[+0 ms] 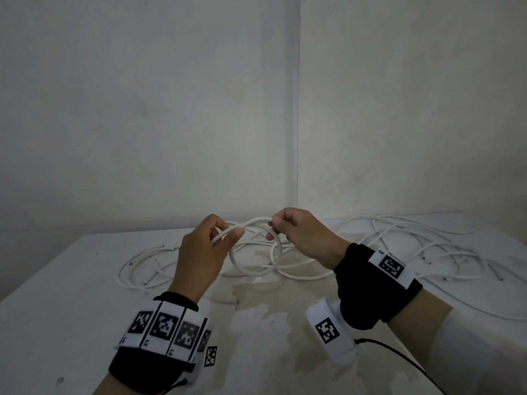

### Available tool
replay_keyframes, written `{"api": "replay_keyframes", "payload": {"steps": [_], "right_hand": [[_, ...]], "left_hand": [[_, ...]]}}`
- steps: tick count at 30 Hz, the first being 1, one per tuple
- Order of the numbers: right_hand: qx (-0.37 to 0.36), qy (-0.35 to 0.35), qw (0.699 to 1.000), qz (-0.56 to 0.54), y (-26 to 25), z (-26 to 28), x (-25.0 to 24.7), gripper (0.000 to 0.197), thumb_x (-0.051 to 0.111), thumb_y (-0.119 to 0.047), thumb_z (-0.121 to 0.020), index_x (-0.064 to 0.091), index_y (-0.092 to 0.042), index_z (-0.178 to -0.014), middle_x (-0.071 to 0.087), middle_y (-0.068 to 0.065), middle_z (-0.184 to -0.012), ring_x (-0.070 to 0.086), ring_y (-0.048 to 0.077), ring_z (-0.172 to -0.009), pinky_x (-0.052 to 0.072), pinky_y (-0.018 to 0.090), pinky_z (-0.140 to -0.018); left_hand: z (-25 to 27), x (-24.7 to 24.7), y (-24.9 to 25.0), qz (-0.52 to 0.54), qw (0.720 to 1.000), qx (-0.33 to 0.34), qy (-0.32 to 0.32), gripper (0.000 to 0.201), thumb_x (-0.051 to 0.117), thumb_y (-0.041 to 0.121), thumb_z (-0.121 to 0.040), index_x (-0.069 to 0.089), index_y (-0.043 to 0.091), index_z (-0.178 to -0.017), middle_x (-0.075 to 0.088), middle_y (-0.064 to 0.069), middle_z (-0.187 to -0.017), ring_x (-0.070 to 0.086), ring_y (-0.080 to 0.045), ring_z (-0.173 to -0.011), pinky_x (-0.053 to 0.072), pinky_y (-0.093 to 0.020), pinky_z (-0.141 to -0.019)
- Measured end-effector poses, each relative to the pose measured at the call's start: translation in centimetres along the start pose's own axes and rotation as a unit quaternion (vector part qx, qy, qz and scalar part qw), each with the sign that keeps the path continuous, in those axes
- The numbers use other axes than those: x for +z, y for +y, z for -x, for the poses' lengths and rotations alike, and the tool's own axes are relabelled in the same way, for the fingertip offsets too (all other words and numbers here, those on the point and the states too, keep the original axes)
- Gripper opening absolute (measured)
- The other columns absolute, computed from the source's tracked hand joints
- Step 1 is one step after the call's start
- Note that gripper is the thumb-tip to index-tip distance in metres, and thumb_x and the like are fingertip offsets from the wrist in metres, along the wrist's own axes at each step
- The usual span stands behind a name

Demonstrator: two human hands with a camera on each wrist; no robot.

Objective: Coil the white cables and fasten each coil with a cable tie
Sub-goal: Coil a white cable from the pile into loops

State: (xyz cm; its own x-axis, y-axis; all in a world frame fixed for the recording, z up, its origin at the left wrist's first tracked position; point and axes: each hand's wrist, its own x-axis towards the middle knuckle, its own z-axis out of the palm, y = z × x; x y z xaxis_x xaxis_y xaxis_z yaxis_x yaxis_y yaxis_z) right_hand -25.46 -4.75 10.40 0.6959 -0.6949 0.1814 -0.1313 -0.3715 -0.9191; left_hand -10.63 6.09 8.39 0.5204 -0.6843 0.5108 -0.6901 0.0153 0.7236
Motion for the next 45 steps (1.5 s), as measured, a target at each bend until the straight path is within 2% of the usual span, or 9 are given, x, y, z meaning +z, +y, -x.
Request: {"api": "replay_keyframes", "payload": {"steps": [2, 5, 9, 16, 22, 27, 32, 39, 45], "right_hand": [[-0.009, 0.021, 1.0, 0.008, 0.0, -0.1, 0.0, 0.02, 0.043, -0.018, -0.097, 0.053, -0.018, -0.079, 0.062, -0.006, -0.075, 0.053, 0.004, -0.071, 0.038, 0.012, -0.062], [-0.03, 0.031, 0.998, 0.05, -0.3, -0.2, -0.1, 0.016, 0.044, -0.016, -0.096, 0.054, -0.013, -0.084, 0.059, -0.008, -0.074, 0.045, 0.007, -0.066, 0.037, 0.012, -0.058], [-0.037, 0.031, 0.997, 0.059, -0.2, -0.3, 0.0, 0.016, 0.046, -0.015, -0.096, 0.056, -0.013, -0.083, 0.058, -0.008, -0.071, 0.045, 0.011, -0.065, 0.036, 0.016, -0.055], [-0.035, 0.038, 0.996, 0.066, 0.6, -0.4, 0.0, 0.028, 0.042, -0.022, -0.098, 0.065, -0.006, -0.097, 0.055, -0.006, -0.065, 0.043, 0.001, -0.053, 0.033, 0.007, -0.048], [-0.048, 0.087, 0.991, 0.095, 1.4, -0.6, 0.3, 0.027, 0.043, -0.02, -0.097, 0.065, -0.004, -0.092, 0.048, -0.006, -0.06, 0.041, 0.006, -0.054, 0.033, 0.009, -0.048], [-0.057, 0.122, 0.984, 0.12, 2.1, -1.0, -0.2, 0.024, 0.045, -0.018, -0.096, 0.065, -0.005, -0.09, 0.049, -0.006, -0.06, 0.041, 0.005, -0.052, 0.031, 0.011, -0.048], [-0.07, 0.152, 0.975, 0.149, 2.7, -1.3, 0.1, 0.022, 0.049, -0.017, -0.094, 0.066, -0.005, -0.088, 0.048, -0.01, -0.059, 0.043, 0.004, -0.056, 0.033, 0.017, -0.056], [-0.069, 0.15, 0.975, 0.149, 2.8, -1.3, 0.6, 0.021, 0.051, -0.017, -0.093, 0.065, -0.005, -0.085, 0.049, -0.009, -0.058, 0.047, 0.014, -0.061, 0.034, 0.016, -0.056], [-0.08, 0.144, 0.978, 0.131, 2.8, -0.7, 0.7, 0.023, 0.051, -0.017, -0.093, 0.065, 0.0, -0.087, 0.049, -0.009, -0.059, 0.044, 0.004, -0.056, 0.034, 0.01, -0.054]], "left_hand": [[0.1, 0.2, -0.1, -0.005, 1.0, 0.002, -0.025, 0.022, 0.064, 0.033, -0.083, 0.055, 0.014, -0.074, 0.046, 0.0, -0.054, 0.039, -0.01, -0.046, 0.034, -0.017, -0.048], [0.4, 0.4, 0.2, 0.014, 0.997, 0.008, -0.077, 0.009, 0.06, 0.028, -0.087, 0.058, 0.03, -0.079, 0.05, 0.004, -0.056, 0.05, -0.006, -0.044, 0.044, -0.018, -0.047], [0.2, 0.6, 0.6, 0.034, 0.996, 0.012, -0.076, 0.015, 0.054, 0.025, -0.091, 0.058, 0.035, -0.08, 0.055, 0.004, -0.057, 0.054, -0.005, -0.041, 0.042, -0.016, -0.047], [0.6, 1.1, 0.7, 0.078, 0.996, -0.024, -0.033, 0.015, 0.051, 0.023, -0.093, 0.062, 0.014, -0.089, 0.053, 0.001, -0.055, 0.053, -0.006, -0.04, 0.044, -0.018, -0.045], [0.6, 0.6, 0.8, 0.135, 0.982, -0.106, -0.085, 0.02, 0.049, 0.018, -0.093, 0.065, 0.014, -0.083, 0.06, -0.004, -0.058, 0.058, -0.011, -0.045, 0.048, -0.019, -0.046], [0.5, -1.1, 0.5, 0.233, 0.941, -0.203, -0.141, 0.026, 0.04, 0.002, -0.093, 0.065, 0.004, -0.085, 0.069, -0.01, -0.064, 0.067, -0.018, -0.056, 0.054, -0.022, -0.05], [1.0, -1.3, -0.1, 0.308, 0.909, -0.207, -0.19, 0.019, 0.046, 0.006, -0.093, 0.064, 0.009, -0.095, 0.073, -0.005, -0.071, 0.069, -0.014, -0.064, 0.055, -0.021, -0.056], [1.6, 1.3, -0.4, 0.322, 0.916, -0.187, -0.148, 0.013, 0.063, 0.01, -0.078, 0.055, 0.007, -0.087, 0.066, -0.006, -0.093, 0.065, -0.02, -0.081, 0.058, -0.026, -0.064], [1.8, 2.5, 0.2, 0.271, 0.941, -0.147, -0.136, 0.006, 0.061, 0.003, -0.084, 0.061, 0.009, -0.084, 0.063, -0.002, -0.062, 0.065, -0.01, -0.056, 0.058, -0.026, -0.063]]}}
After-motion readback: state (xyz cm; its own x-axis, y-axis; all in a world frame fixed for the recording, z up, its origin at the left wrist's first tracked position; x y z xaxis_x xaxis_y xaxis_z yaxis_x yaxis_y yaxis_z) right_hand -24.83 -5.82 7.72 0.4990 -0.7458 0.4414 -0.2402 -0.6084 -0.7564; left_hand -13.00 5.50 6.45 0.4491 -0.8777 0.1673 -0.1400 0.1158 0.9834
